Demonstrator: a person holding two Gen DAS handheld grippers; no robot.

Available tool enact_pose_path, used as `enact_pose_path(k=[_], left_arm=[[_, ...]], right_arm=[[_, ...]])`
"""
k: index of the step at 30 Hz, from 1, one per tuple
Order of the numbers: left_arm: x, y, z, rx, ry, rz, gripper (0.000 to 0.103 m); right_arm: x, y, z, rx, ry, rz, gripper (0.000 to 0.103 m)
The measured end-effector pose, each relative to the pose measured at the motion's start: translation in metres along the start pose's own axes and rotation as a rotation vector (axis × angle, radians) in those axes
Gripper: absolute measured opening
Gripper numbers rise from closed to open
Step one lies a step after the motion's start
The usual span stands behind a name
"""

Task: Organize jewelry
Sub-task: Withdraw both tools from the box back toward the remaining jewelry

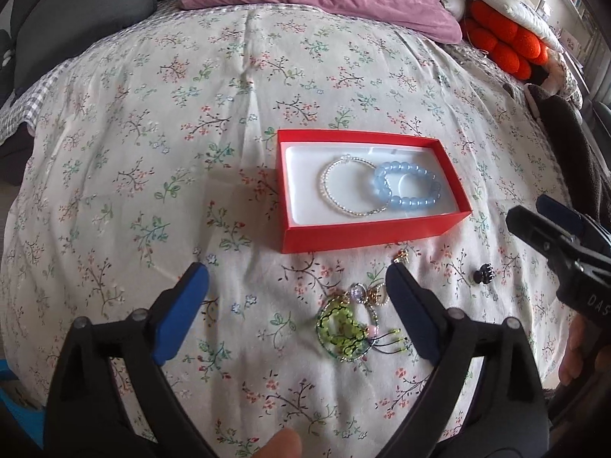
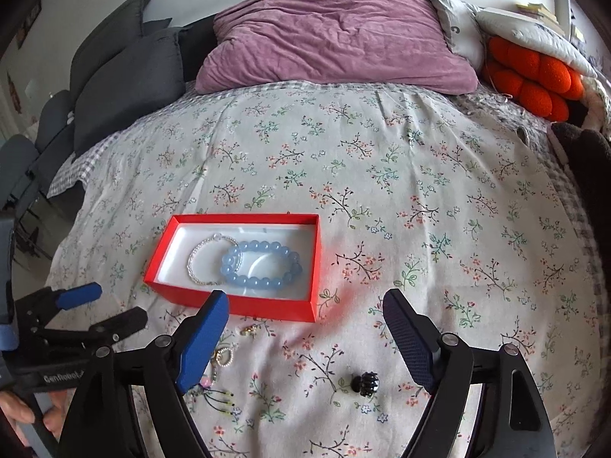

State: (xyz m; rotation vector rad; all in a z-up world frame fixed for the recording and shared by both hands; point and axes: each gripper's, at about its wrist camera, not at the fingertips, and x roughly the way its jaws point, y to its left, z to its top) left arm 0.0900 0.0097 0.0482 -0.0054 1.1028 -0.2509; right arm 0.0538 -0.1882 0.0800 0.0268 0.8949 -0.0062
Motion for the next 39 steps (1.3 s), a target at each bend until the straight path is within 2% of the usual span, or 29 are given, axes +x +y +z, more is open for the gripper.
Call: enact_pose_path(k=[6,12,14,18,22,25,30,35,39], left_arm=[[-0.004,0.015,-0.019,-0.032,0.019,0.037,0.101],[0.001,0.013,-0.039,0.032,0.033,0.030,0.102],[0.001,0.013,-0.045,0.059,0.033,0.022,0.102],[0.000,0.021,-0.054,0.079,0.017,0.008,0.102],[0.002,0.030,-0.062,0.095,-0.018,0.011,0.102],[0.009,0.031,-0.069,0.121,-0.020,0.018,0.102],[0.019,0.024,-0.077,0.180,-0.003,-0.039,0.102],[0.026,0.017,-0.075,0.168,0.012,-0.095,0.102],[0.023,-0.007,-0.076,0.240,-0.005,-0.174,0.094]], right_arm=[[0.000,0.001,-0.017,-0.065,0.043,-0.023,0.085],[0.006,-0.001,-0.035,-0.122,0.089,-0.061,0.086],[0.007,-0.006,-0.040,-0.118,0.102,-0.045,0.089],[0.008,-0.021,-0.049,-0.066,0.127,0.013,0.102],[0.010,-0.040,-0.055,-0.003,0.143,0.041,0.102],[0.010,-0.045,-0.061,-0.019,0.148,0.023,0.103],[0.017,-0.048,-0.075,-0.071,0.197,0.003,0.103],[0.025,-0.049,-0.083,-0.089,0.259,0.000,0.103],[0.026,-0.050,-0.083,-0.080,0.271,0.005,0.103]])
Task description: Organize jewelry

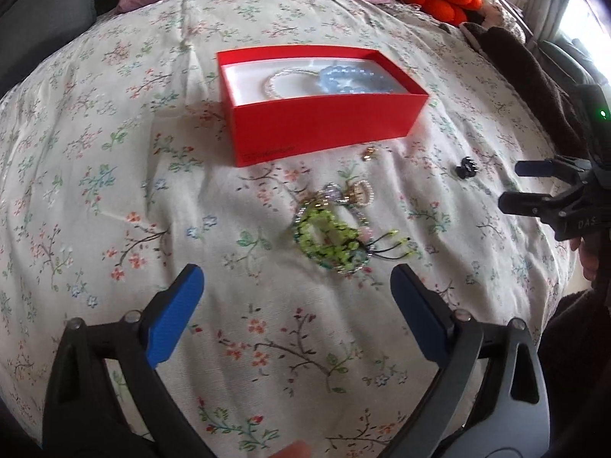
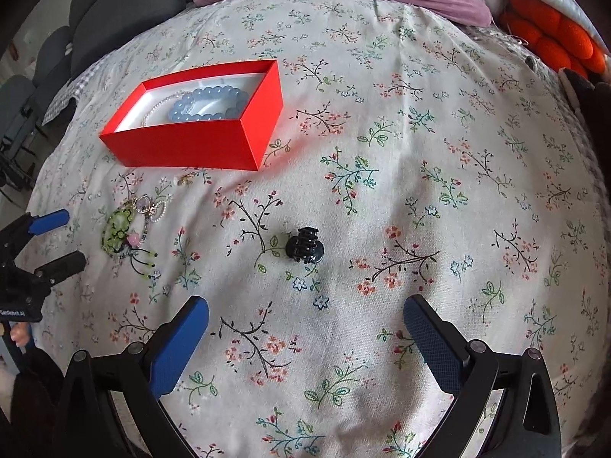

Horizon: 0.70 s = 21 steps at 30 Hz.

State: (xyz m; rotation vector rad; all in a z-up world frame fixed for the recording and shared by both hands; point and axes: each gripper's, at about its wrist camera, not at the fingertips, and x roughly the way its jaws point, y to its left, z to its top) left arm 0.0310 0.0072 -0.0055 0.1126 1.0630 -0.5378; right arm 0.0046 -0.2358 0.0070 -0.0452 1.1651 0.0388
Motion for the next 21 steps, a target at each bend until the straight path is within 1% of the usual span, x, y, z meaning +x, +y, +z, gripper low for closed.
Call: enact_pose_path(k=[2,4,5,7,8,9,10,14,15,16,18,21], left_arm=[[0.002,-0.009,0.001,0.028,-0.001,-0.033,0.087],[0.005,-0.016,0.003,0.054,0.000,-0.049,0.075],[0.007,-0.019,0.004,0.065,-0.002,-0.054,0.072],[0.010,-0.023,0.005,0.077,-0.004,-0.057,0.056],[0.011,-0.024,0.006,0.082,-0.001,-0.064,0.052],[0.013,-0.026,0.007,0.088,0.003,-0.069,0.044],[0.015,-0.029,0.008,0.095,0.007,-0.072,0.038],[0.021,-0.036,0.009,0.118,0.017,-0.058,0.033],[0.023,-0.036,0.010,0.118,0.021,-0.054,0.027],[0.025,-0.036,0.010,0.116,0.026,-0.048,0.019],[0.027,-0.035,0.011,0.108,0.032,-0.031,0.010],[0.022,-0.033,0.012,0.104,0.014,-0.013,0.008]], right_arm=[[-0.001,0.000,0.001,0.003,0.000,0.002,0.103],[-0.001,0.001,0.001,0.002,0.001,0.003,0.103],[-0.001,0.002,0.001,0.002,0.001,0.006,0.103],[-0.001,0.003,0.001,0.001,0.004,0.012,0.103],[-0.001,0.004,0.001,0.000,0.007,0.014,0.103],[0.000,0.004,0.001,0.000,0.009,0.015,0.103],[0.000,0.005,0.000,-0.001,0.010,0.016,0.103],[0.000,0.005,0.000,0.005,0.013,0.023,0.103],[0.000,0.005,-0.001,0.006,0.015,0.025,0.103],[0.000,0.006,-0.001,0.007,0.016,0.027,0.103],[0.000,0.006,-0.001,0.006,0.016,0.031,0.103],[-0.001,0.008,-0.001,0.000,0.016,0.033,0.103]])
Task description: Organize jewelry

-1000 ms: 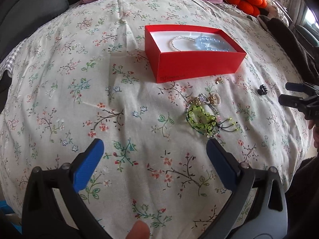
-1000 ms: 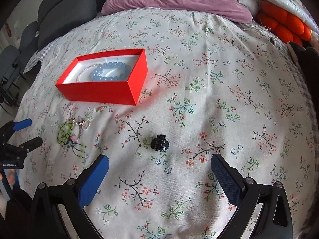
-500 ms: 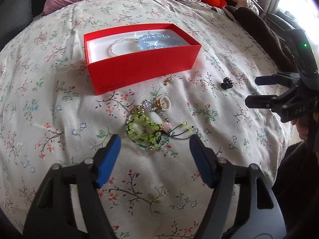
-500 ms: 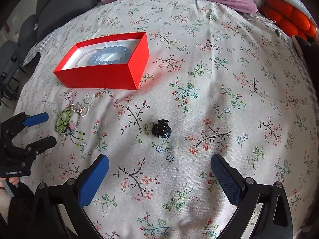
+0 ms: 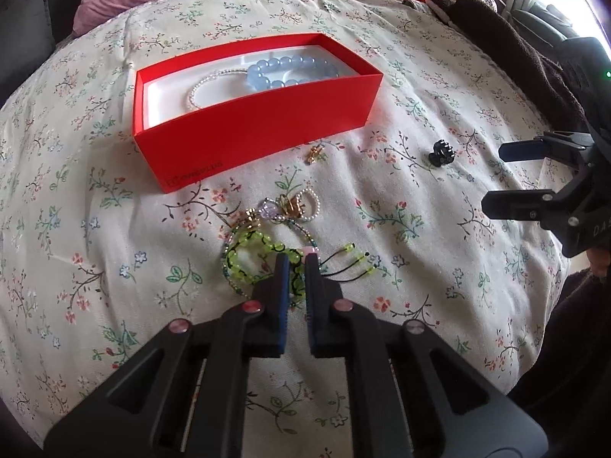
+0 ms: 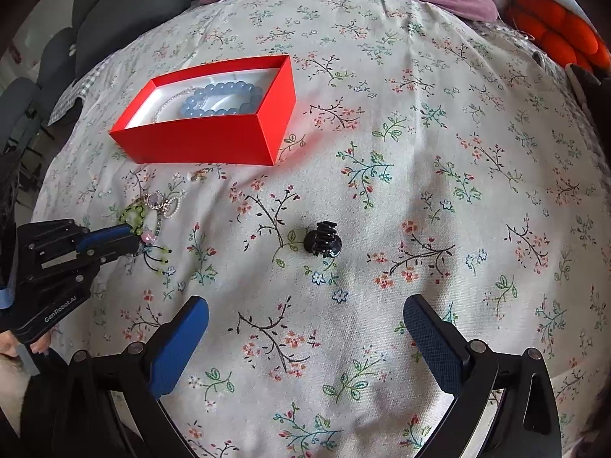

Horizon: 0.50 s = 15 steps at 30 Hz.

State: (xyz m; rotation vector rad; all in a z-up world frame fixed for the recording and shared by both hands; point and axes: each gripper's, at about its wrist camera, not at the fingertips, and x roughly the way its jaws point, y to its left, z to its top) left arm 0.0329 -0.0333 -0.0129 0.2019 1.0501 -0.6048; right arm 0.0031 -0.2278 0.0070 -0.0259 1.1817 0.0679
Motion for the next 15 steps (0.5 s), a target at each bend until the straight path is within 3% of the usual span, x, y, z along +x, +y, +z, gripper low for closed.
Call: enact_pose_path(k=[15], left_arm=[[-0.045,0.025,0.011,-0.092,-0.118,-0.007,0.006]], right_arm=[[0.000,0.013,0.005,-0.003,-0.015,0.027,0.103]])
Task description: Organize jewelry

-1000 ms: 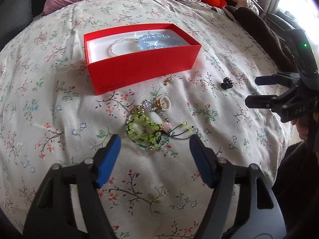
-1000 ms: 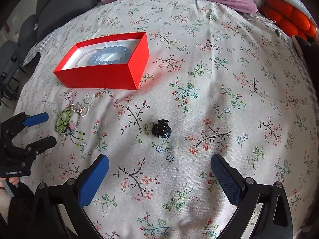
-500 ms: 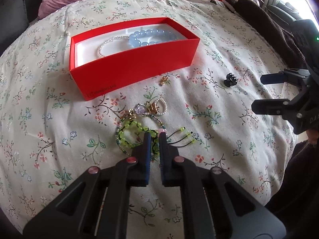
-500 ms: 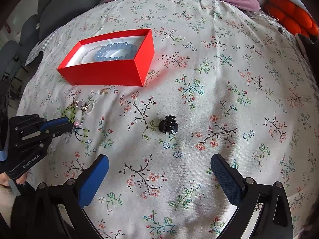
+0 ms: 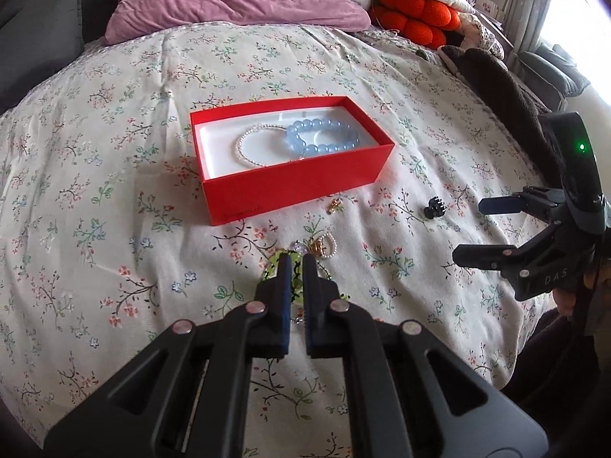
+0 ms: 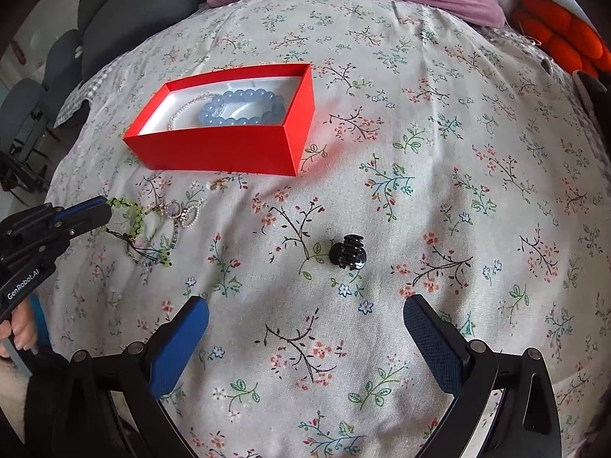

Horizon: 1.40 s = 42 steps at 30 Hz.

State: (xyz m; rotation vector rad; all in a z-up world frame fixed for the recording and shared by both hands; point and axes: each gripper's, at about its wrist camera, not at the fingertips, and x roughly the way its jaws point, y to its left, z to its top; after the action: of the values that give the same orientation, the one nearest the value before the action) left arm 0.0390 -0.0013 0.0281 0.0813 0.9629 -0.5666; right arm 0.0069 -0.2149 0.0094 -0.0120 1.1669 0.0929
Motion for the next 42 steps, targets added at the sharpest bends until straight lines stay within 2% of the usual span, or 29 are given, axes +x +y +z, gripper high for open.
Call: enact_pose_path(k=[10,14,19,23,28,30,33,34,37,42], left_arm=[[-0.043,0.009,0.011,-0.044,-0.110,-0.013,0.006],[-0.050,0.017,0.012,-0.066,-0.116,0.003,0.006],[-0.041,0.035,0.004,-0.096,-0.064,0.066,0.006],[-0.023,0.057,-0.011,-0.139,0.025,0.096,0.006],[-0.008,0.085,-0.032,-0.198,0.131,0.099,0.006],[-0.010,0.091,-0.039,-0.200,0.147,0.089,0.012],[-0.013,0.098,-0.044,-0.197,0.153,0.067,0.041],[-0.014,0.100,-0.045,-0.192,0.149,0.064,0.046],[-0.013,0.102,-0.048,-0.182,0.145,0.034,0.047],[0.002,0.096,-0.051,-0.146,0.153,0.036,0.048]], right_arm=[[0.005,0.023,0.009,-0.030,0.001,0.039,0.103],[0.010,0.032,0.012,-0.036,0.009,0.050,0.103],[0.021,0.050,0.015,-0.047,0.029,0.074,0.103],[0.032,0.066,0.016,-0.050,0.047,0.103,0.100],[0.050,0.087,0.019,-0.077,0.075,0.116,0.078],[0.056,0.094,0.020,-0.082,0.079,0.124,0.072],[0.063,0.102,0.020,-0.073,0.075,0.144,0.061],[0.064,0.104,0.021,-0.067,0.067,0.147,0.059],[0.067,0.107,0.026,-0.042,0.036,0.156,0.057],[0.073,0.111,0.030,-0.006,0.004,0.174,0.057]])
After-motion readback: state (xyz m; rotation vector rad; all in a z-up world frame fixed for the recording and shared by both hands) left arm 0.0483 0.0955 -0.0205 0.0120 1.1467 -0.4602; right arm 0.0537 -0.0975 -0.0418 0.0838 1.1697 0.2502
